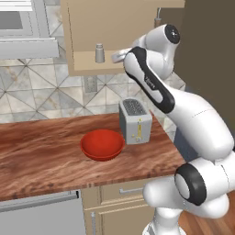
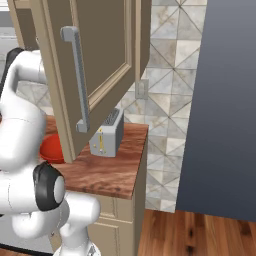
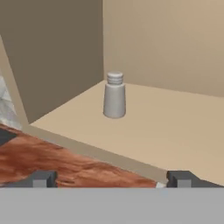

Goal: Retrieve the bottle and the shaker from the cabinet and place them next to the mixing bowl on the counter. Then add garlic from the fridge to the mixing bowl.

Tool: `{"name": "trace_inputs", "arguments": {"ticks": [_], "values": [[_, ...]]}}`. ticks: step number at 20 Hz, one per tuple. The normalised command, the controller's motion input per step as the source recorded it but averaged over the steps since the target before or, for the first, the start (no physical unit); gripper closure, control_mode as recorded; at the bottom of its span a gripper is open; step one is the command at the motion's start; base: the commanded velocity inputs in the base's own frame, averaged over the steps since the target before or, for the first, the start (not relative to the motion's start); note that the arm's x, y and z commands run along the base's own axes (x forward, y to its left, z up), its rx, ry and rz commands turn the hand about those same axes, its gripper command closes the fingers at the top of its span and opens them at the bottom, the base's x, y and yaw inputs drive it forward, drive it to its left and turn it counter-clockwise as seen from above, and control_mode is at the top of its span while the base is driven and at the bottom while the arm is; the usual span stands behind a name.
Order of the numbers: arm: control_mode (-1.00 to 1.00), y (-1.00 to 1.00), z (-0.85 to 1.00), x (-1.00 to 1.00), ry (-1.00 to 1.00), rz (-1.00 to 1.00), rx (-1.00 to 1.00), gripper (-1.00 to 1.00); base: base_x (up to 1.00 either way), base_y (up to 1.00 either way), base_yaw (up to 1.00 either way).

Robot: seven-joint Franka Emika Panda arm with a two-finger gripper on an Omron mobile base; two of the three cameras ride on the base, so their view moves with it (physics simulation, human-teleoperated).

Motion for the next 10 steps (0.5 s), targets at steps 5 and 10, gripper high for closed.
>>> {"name": "trace_inputs", "arguments": {"ticks": [5,10], "values": [[-1.0,0.21,-0.1,0.56,0.0,0.11,0.0,-1.0,0.0,0.0,0.0],[-1.0,0.02,0.0,0.47,0.0,0.04,0.0,-1.0,0.0,0.0,0.0]]}}
